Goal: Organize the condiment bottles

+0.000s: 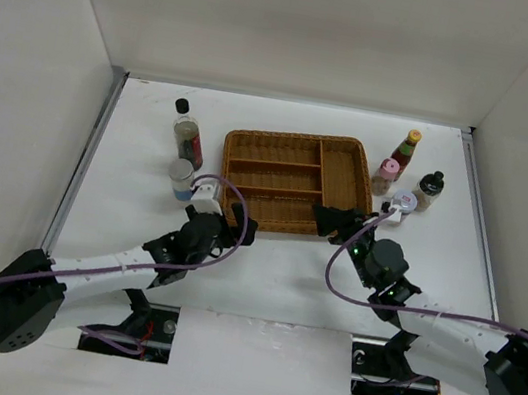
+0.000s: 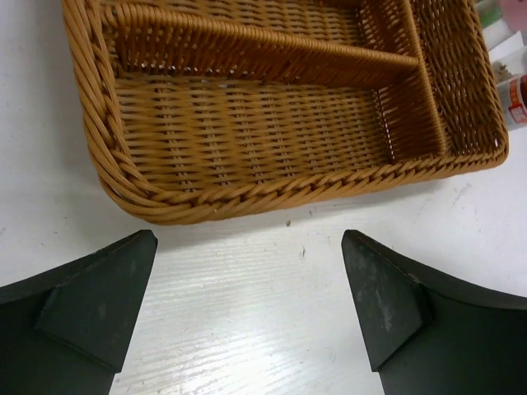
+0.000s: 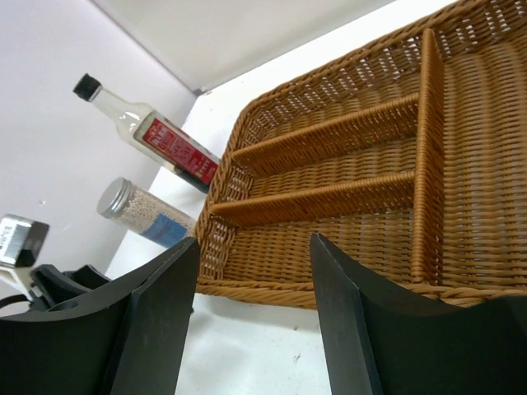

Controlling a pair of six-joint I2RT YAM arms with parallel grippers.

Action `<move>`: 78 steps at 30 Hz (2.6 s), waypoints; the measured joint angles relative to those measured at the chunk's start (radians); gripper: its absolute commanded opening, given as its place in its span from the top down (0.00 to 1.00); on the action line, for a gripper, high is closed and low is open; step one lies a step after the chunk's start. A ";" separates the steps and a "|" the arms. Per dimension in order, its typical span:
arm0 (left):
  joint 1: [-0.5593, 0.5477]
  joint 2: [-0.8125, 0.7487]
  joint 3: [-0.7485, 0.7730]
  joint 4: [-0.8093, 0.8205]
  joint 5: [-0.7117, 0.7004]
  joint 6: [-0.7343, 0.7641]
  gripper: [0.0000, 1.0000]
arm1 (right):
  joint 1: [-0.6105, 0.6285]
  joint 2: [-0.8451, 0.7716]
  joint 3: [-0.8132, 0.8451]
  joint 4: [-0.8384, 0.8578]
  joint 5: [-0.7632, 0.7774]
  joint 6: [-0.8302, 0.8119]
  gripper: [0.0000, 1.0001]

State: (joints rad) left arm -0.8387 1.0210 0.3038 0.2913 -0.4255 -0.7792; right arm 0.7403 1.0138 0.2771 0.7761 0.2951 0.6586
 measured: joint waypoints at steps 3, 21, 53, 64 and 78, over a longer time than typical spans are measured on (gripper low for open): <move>0.036 -0.016 0.008 -0.004 0.003 0.008 0.00 | -0.002 0.002 0.000 -0.005 0.000 0.000 0.41; 0.201 0.010 0.416 0.219 -0.072 0.425 0.78 | 0.001 0.105 0.058 -0.072 -0.020 -0.001 0.68; 0.609 0.465 0.821 -0.191 -0.077 0.483 0.40 | 0.023 0.227 0.115 -0.115 -0.069 -0.012 0.33; 0.616 0.503 0.831 -0.199 -0.079 0.503 0.85 | 0.027 0.232 0.117 -0.116 -0.079 -0.015 0.33; 0.566 0.518 1.078 -0.254 -0.092 0.590 0.87 | 0.027 0.251 0.121 -0.115 -0.085 -0.015 0.32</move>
State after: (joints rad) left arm -0.2729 1.5391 1.3815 0.0376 -0.5175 -0.1890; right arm 0.7673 1.2652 0.3985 0.6609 0.2100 0.6434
